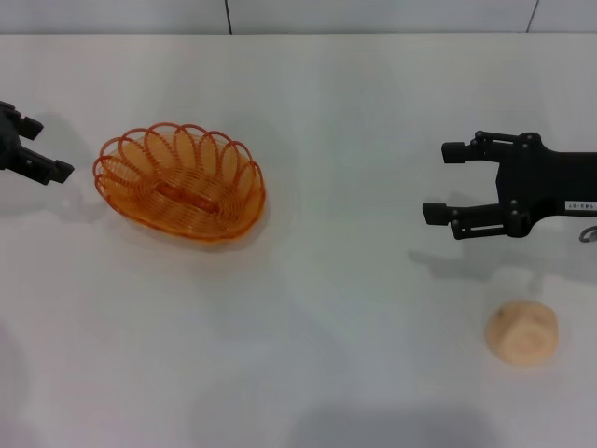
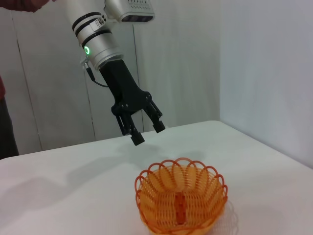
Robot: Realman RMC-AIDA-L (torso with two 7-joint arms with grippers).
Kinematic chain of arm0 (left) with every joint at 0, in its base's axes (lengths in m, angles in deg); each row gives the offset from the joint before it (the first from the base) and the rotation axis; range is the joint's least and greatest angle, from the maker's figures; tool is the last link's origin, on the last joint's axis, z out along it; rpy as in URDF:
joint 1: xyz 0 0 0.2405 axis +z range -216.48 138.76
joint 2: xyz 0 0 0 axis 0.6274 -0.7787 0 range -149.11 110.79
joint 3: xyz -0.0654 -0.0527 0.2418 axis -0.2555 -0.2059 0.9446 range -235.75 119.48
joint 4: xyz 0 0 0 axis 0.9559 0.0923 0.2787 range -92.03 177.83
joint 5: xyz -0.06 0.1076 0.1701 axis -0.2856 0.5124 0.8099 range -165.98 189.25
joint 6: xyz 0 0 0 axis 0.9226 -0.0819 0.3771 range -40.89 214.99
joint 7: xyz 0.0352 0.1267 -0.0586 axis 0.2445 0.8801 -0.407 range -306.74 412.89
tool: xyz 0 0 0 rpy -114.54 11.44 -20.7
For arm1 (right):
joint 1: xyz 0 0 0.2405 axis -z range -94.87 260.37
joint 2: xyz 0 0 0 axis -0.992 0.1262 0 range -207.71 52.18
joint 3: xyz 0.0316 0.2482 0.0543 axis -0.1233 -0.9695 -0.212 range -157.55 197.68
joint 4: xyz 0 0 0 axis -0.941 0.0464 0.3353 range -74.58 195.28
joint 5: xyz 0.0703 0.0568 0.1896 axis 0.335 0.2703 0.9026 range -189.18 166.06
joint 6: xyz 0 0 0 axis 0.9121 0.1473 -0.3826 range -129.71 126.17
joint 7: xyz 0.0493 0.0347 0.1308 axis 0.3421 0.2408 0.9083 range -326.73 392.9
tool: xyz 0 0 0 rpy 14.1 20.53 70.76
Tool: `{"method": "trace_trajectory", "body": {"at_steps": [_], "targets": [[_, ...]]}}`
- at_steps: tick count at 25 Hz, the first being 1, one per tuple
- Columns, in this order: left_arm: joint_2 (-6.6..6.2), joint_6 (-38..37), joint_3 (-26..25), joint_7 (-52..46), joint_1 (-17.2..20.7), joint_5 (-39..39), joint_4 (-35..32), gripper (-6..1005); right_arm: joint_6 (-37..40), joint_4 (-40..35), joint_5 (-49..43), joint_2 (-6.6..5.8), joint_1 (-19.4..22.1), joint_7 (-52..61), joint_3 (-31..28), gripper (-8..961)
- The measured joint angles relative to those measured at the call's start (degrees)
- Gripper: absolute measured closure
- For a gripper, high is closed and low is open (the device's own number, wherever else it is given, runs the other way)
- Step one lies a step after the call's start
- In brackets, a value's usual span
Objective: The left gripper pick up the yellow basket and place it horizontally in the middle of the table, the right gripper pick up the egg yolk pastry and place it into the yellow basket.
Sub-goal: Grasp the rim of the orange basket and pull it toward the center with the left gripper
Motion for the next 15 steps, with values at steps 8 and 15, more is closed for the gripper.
{"method": "trace_trajectory", "body": {"at_steps": [8, 15], "targets": [[0.51, 2.19, 2.94, -0.13, -0.34, 0.41, -0.14, 135, -0.37, 0.03, 0.07, 0.00, 0.27, 0.00, -0.19, 82], [1.31, 5.28, 4.25, 0.44, -0.92, 0.43, -0.01, 135, -0.67, 0.40, 0.62, 0.07, 0.27, 0.07, -0.20, 82]]}}
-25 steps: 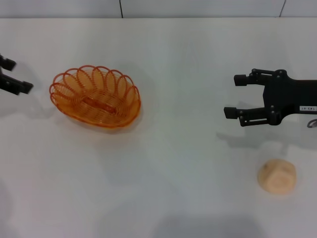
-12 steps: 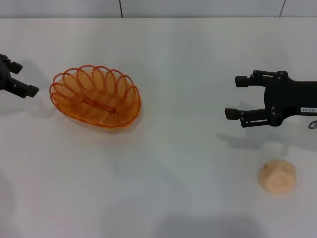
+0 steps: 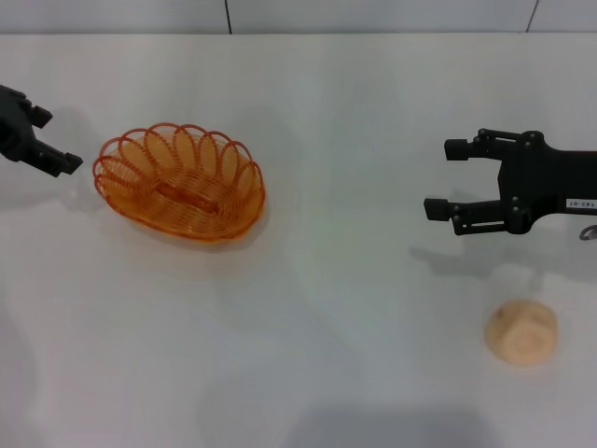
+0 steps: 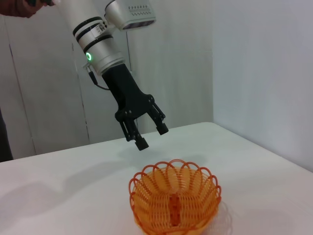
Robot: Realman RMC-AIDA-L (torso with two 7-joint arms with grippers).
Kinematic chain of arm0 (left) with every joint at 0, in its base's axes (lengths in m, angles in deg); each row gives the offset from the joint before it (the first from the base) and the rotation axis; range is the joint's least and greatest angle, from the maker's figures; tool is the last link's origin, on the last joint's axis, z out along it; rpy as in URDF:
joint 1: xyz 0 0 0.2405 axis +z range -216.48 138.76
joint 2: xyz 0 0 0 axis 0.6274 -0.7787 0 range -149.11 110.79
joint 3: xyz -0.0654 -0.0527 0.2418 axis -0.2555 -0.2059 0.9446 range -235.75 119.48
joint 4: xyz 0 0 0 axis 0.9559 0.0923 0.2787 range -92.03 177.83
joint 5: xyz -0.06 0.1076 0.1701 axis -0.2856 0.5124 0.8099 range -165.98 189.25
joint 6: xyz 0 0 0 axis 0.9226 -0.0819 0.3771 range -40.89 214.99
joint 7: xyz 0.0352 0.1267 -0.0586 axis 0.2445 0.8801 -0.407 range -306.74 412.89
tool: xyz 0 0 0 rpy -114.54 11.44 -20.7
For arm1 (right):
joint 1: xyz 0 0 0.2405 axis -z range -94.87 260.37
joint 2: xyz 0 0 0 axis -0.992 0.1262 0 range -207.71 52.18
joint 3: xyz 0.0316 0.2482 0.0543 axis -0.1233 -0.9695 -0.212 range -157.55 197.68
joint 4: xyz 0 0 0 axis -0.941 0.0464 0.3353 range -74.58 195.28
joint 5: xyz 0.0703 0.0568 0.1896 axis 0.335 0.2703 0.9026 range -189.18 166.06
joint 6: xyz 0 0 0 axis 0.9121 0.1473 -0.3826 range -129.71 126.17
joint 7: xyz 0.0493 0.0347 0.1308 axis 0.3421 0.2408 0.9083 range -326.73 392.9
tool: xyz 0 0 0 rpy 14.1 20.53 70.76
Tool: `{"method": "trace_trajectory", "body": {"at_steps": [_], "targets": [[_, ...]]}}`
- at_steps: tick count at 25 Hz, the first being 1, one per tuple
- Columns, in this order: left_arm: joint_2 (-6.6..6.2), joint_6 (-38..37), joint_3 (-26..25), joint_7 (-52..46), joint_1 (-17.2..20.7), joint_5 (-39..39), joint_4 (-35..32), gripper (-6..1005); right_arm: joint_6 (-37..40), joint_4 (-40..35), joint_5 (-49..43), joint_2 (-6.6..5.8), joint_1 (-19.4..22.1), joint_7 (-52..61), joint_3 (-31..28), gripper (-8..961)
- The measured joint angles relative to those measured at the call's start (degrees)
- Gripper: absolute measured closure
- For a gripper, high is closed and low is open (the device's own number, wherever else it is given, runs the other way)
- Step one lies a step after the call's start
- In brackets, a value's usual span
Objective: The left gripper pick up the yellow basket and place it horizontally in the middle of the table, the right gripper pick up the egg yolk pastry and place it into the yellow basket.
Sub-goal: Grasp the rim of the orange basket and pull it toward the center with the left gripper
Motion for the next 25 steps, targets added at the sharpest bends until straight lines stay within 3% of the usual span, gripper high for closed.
{"method": "trace_trajectory", "body": {"at_steps": [9, 25], "targets": [[2.69, 3.84, 0.77, 1.24, -0.15, -0.23, 0.15, 136, -0.21, 0.04, 0.14, 0.02, -0.20, 0.02, 0.15, 82], [4.95, 13.48, 0.85, 3.93, -0.11, -0.83, 6.51, 138, -0.22, 0.04, 0.15, 0.01, -0.10, 0.16, 0.10, 82]]}}
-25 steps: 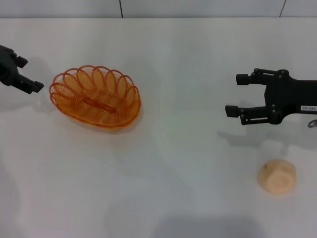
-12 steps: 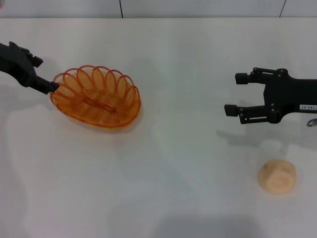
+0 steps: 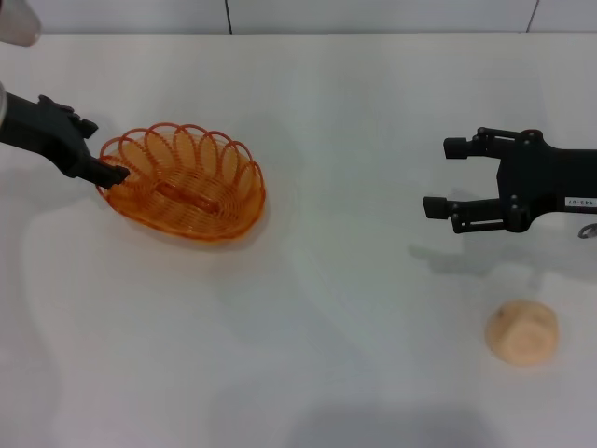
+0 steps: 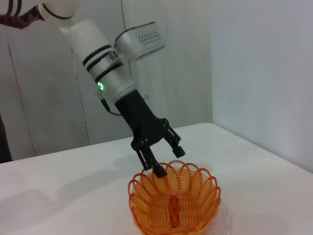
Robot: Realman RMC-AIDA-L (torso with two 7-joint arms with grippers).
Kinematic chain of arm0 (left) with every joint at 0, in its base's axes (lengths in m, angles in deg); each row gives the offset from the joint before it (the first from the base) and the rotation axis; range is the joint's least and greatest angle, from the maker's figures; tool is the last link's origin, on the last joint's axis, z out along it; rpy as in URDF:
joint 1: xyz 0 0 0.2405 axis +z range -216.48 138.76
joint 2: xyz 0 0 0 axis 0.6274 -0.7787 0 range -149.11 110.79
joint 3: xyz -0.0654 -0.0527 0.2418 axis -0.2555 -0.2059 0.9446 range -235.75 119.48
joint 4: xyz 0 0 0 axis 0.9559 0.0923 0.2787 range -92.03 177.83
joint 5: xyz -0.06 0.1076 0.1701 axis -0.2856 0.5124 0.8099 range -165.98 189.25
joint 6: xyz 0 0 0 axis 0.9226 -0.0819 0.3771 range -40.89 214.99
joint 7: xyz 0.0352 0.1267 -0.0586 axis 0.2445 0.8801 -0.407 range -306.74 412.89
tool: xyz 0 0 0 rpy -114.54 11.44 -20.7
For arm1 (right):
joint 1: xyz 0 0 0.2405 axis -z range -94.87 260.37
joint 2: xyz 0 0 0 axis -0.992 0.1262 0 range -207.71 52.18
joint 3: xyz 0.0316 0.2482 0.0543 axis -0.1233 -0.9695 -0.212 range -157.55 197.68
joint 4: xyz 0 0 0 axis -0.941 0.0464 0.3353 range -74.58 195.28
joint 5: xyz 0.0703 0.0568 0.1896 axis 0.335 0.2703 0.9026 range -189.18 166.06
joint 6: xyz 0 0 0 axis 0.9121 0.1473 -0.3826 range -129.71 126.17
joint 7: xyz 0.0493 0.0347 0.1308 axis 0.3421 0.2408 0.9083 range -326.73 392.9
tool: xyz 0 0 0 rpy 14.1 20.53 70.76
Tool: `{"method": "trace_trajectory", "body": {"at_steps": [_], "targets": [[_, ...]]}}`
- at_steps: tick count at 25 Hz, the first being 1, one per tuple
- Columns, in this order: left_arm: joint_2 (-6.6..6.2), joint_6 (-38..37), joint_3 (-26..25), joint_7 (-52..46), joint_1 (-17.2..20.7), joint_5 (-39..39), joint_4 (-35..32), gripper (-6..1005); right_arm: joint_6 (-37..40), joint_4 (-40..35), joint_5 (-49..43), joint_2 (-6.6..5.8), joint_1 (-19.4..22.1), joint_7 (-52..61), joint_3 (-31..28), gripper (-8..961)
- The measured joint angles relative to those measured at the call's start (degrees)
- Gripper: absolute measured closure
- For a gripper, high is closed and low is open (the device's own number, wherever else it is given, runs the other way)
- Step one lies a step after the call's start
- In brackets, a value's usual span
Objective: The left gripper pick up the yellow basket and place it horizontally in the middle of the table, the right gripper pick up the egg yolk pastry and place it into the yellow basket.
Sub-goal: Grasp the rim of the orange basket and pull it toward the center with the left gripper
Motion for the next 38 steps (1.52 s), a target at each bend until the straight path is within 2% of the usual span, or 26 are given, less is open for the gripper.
{"method": "trace_trajectory", "body": {"at_steps": [5, 18, 24, 32, 38], "targets": [[1.22, 0.98, -0.01, 0.60, 0.00, -0.12, 0.25, 138, 0.00, 0.00, 0.00, 0.00, -0.13, 0.09, -0.14, 82], [1.50, 0.59, -0.31, 0.90, 0.90, -1.61, 0.34, 139, 0.00, -0.16, 0.00, 0.00, -0.33, 0.12, -0.35, 82], [1.73, 0.74, -0.44, 0.90, 2.02, -1.92, 0.37, 303, 0.00, -0.21, 0.00, 0.00, -0.33, 0.13, -0.28, 82], [1.75, 0.72, -0.43, 0.91, 2.88, -3.04, 0.11, 353, 0.00, -0.33, -0.01, 0.00, -0.70, 0.21, -0.17, 82], [1.81, 1.96, -0.44, 0.80, 3.31, -3.08, 0.11, 444, 0.00, -0.36, 0.00, 0.00, -0.76, 0.21, -0.11, 82]]}}
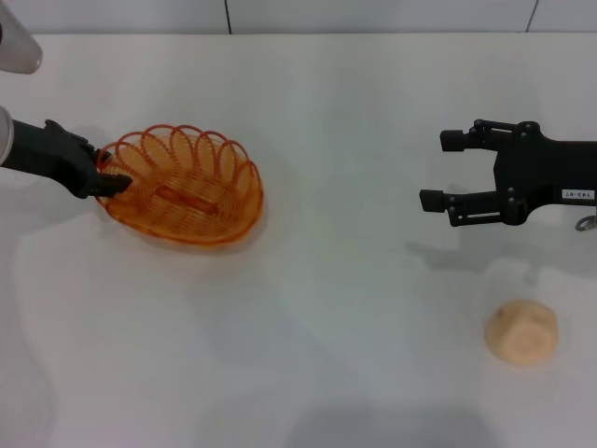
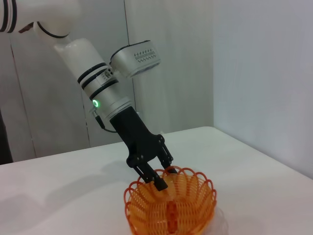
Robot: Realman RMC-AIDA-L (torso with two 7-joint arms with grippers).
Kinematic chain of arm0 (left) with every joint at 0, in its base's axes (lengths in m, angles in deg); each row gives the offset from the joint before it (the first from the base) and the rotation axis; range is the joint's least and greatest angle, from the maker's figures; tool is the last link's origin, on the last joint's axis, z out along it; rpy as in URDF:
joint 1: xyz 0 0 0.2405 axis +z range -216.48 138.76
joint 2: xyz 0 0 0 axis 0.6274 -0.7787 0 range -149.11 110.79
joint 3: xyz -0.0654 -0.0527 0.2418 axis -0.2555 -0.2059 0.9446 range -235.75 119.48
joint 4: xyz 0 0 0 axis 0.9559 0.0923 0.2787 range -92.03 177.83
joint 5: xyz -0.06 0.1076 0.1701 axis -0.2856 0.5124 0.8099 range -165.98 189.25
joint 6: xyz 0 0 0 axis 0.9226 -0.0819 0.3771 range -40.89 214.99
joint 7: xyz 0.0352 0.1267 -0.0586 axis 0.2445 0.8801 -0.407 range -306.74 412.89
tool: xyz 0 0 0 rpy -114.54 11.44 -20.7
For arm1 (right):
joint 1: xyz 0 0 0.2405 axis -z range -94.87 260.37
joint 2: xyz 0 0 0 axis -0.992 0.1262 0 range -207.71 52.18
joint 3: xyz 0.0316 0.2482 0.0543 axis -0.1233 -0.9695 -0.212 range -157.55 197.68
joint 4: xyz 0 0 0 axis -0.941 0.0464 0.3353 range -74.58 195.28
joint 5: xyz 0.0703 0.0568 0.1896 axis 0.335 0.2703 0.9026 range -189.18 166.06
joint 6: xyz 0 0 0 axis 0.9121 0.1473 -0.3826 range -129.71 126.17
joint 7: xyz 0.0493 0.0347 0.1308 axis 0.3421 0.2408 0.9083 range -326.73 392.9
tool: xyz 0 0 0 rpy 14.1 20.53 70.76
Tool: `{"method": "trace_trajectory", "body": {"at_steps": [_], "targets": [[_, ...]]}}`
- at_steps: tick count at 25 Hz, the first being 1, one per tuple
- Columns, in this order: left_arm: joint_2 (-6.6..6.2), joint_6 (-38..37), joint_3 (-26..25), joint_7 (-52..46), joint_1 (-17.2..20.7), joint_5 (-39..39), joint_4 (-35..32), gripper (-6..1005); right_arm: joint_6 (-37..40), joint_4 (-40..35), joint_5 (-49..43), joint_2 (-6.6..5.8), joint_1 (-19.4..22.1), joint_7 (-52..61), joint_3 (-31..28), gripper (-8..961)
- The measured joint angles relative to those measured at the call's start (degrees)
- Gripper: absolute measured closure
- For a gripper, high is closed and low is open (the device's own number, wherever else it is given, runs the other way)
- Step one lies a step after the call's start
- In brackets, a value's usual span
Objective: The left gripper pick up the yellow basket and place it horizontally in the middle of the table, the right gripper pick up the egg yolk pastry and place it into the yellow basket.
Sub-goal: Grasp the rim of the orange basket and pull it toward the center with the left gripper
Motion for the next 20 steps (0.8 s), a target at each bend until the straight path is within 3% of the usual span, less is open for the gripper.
{"method": "trace_trajectory", "body": {"at_steps": [10, 20], "targets": [[-0.33, 1.12, -0.07, -0.83, 0.21, -1.90, -0.41, 648, 0.00, -0.08, 0.00, 0.00, -0.01, 0.03, 0.00, 83], [-0.09, 2.23, 0.21, -1.64, 0.22, -1.57, 0.00, 706, 0.09, -0.17, 0.00, 0.00, -0.10, 0.07, 0.23, 83]]}}
